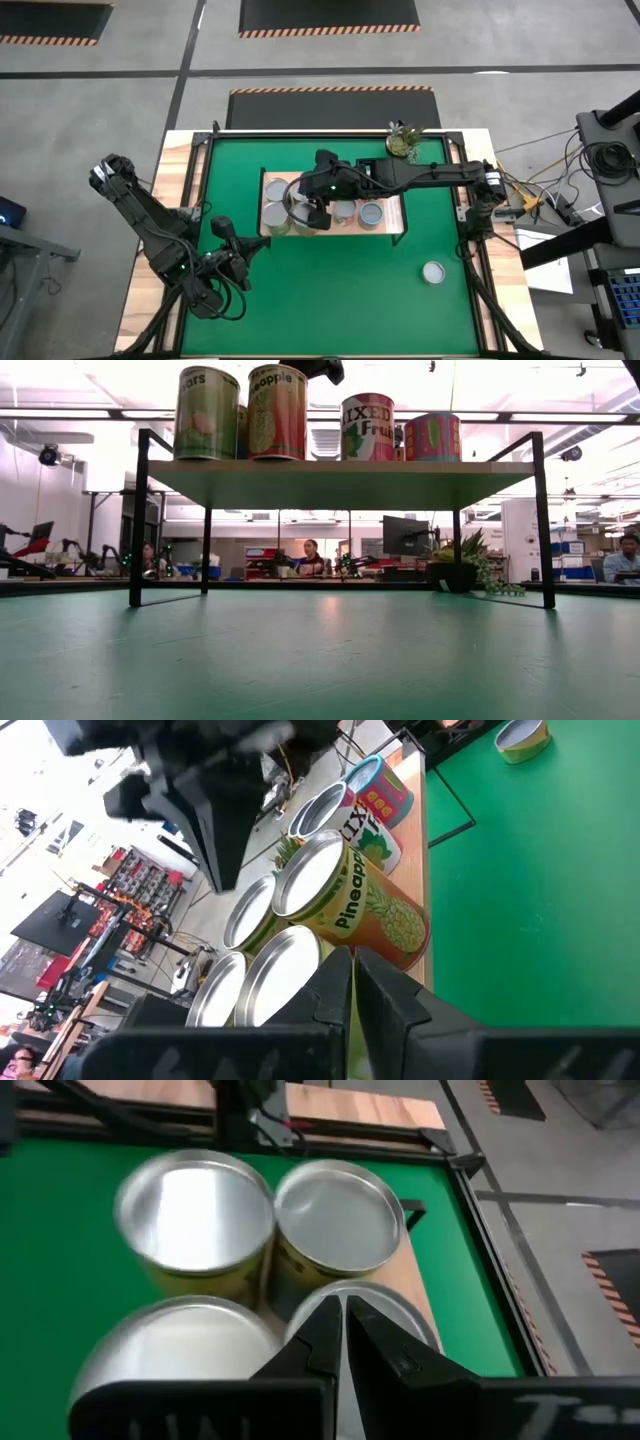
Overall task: Pick and place cans onto a shelf
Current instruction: Adjust the cans on the shelf
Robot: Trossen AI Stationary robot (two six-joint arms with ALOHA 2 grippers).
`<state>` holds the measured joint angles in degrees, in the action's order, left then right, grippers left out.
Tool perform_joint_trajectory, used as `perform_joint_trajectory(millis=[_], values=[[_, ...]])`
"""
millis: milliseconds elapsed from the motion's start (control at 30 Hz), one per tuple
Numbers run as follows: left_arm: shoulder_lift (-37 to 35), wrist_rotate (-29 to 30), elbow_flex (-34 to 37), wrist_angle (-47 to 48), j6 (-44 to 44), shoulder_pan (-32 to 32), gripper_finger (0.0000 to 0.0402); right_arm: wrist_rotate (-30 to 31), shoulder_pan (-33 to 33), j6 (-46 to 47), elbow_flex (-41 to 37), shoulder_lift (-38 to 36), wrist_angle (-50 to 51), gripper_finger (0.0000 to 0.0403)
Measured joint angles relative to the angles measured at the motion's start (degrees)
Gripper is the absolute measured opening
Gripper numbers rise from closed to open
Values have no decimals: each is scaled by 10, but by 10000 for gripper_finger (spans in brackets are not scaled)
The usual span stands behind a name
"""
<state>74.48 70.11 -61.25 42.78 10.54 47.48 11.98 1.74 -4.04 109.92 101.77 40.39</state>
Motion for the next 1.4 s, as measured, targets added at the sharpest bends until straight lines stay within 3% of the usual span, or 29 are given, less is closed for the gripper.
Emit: perform_joint_trajectory(millis=[333, 767, 1000, 1400], values=[[0, 0, 0, 0, 0, 0, 0, 0, 66, 76, 70, -5, 166, 9], [0, 0, 0, -3, 0, 0, 0, 3, 176, 233, 63, -22, 291, 9], [0, 0, 0, -17, -5, 0, 0, 67, 230, 313, 25, -29, 345, 9], [0, 0, 0, -81, -55, 0, 0, 174, 238, 308, -55, -100, 344, 9]])
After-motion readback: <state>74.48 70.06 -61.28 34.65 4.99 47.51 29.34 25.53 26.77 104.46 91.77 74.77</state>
